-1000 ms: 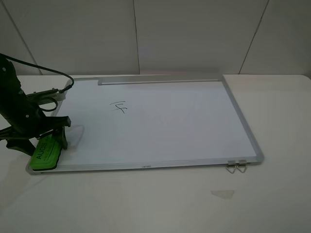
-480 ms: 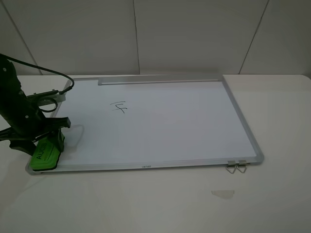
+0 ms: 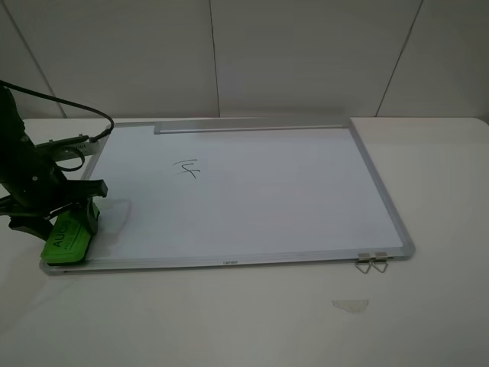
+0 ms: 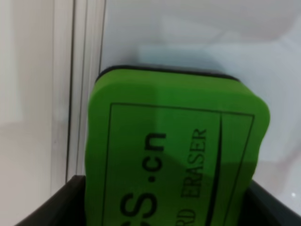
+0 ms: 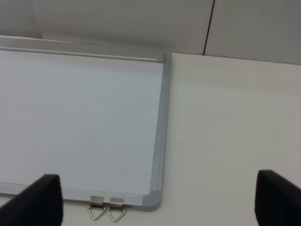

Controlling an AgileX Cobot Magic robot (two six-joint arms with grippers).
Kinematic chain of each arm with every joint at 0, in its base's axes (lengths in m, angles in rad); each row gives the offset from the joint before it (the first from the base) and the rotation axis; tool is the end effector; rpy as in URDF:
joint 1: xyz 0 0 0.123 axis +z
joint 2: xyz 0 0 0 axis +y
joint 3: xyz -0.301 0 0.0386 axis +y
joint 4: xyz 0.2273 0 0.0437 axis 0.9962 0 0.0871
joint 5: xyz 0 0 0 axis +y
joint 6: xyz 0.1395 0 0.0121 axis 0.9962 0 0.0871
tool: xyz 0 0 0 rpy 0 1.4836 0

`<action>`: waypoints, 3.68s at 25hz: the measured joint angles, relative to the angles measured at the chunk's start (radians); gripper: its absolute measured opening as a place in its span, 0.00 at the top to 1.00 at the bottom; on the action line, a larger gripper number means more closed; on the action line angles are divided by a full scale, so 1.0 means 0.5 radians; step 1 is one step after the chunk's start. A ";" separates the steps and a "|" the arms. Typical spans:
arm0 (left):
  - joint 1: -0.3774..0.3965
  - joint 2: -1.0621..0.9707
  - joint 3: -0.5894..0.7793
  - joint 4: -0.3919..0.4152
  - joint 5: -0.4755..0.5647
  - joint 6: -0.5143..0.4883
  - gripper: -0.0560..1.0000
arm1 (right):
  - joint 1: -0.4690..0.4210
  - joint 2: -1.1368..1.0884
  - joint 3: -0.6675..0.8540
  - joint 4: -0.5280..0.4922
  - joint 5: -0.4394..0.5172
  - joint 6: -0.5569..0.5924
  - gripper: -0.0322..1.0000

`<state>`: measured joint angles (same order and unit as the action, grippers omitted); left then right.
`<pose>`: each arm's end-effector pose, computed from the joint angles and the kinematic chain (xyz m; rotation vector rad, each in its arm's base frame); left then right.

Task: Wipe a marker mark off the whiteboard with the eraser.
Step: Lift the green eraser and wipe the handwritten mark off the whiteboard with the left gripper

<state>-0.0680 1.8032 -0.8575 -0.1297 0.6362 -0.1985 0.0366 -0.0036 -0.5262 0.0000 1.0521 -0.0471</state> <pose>0.2850 -0.0302 0.1091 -0.3557 3.0533 -0.1390 -0.0001 0.0000 0.2540 -0.0839 2.0041 -0.0067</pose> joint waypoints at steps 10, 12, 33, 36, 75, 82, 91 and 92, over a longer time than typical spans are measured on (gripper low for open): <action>0.000 -0.346 -0.372 -0.004 0.502 0.264 0.38 | 0.000 0.000 0.000 0.000 0.000 0.000 0.18; 0.000 -0.338 -0.545 -0.006 0.631 0.364 0.38 | 0.000 0.000 0.000 0.000 0.000 0.000 0.18; -0.545 0.672 -1.953 0.027 1.119 0.666 0.38 | 0.000 0.000 0.000 0.000 0.000 0.000 0.18; -0.645 0.858 -2.112 0.031 1.119 0.648 0.38 | 0.000 0.000 0.000 0.000 0.000 0.000 0.18; -0.578 1.375 -2.302 0.442 0.835 0.461 0.38 | 0.000 0.000 0.000 0.000 0.000 0.000 0.18; -0.422 1.375 -2.303 0.376 0.844 0.418 0.38 | 0.000 0.000 0.000 0.000 0.000 0.000 0.18; -0.420 1.398 -2.314 0.125 0.854 0.523 0.38 | 0.000 0.000 0.000 0.000 0.000 0.000 0.18; -0.430 1.402 -2.318 0.091 0.859 0.534 0.38 | 0.000 0.000 0.000 0.000 0.000 0.000 0.18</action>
<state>-0.2828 2.5044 -2.0166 -0.0843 1.0658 0.0688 0.0366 -0.0036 -0.5262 0.0000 1.0521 -0.0471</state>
